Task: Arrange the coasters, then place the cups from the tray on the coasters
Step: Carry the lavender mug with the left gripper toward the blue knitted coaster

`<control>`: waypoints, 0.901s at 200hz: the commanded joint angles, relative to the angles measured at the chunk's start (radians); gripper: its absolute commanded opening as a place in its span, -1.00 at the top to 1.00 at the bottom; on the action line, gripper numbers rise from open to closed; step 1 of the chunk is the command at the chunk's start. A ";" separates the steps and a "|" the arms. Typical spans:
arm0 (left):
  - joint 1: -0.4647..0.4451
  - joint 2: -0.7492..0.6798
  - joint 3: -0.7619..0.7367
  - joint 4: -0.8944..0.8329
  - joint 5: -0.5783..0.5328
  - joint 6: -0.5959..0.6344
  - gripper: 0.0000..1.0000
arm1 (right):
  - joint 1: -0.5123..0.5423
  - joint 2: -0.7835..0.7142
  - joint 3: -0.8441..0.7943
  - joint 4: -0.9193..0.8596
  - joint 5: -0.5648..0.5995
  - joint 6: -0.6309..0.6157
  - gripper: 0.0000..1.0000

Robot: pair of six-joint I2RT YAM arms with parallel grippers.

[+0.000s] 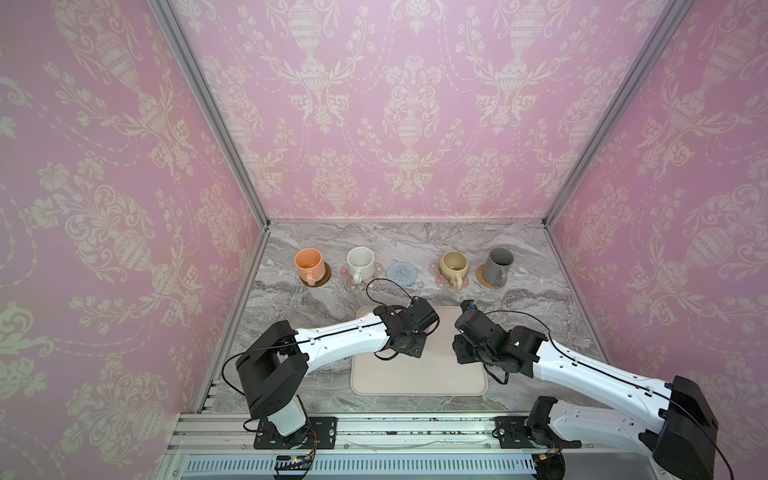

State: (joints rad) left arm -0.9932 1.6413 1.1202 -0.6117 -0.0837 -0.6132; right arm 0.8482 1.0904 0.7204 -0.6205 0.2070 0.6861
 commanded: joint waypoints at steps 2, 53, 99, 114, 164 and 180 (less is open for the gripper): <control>0.000 0.009 0.058 -0.005 -0.067 0.043 0.97 | -0.009 -0.033 -0.019 -0.030 0.023 0.027 0.19; 0.031 0.041 0.126 -0.014 -0.118 0.043 0.99 | -0.016 -0.085 -0.034 -0.063 0.048 0.026 0.15; 0.092 0.053 0.174 0.012 -0.117 0.017 0.99 | -0.025 -0.125 -0.059 -0.072 0.063 0.022 0.10; 0.109 0.058 0.191 0.012 -0.117 0.019 0.99 | -0.027 -0.132 -0.066 -0.070 0.065 0.023 0.10; 0.158 0.072 0.245 -0.004 -0.130 0.038 0.99 | -0.033 -0.141 -0.093 -0.054 0.058 0.025 0.08; 0.177 0.072 0.252 0.003 -0.129 0.039 0.99 | -0.034 -0.142 -0.094 -0.056 0.059 0.022 0.07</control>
State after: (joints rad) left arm -0.8413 1.7153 1.3201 -0.6304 -0.1642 -0.5919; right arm 0.8238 0.9672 0.6415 -0.6682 0.2443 0.6998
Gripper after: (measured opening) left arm 0.181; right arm 0.461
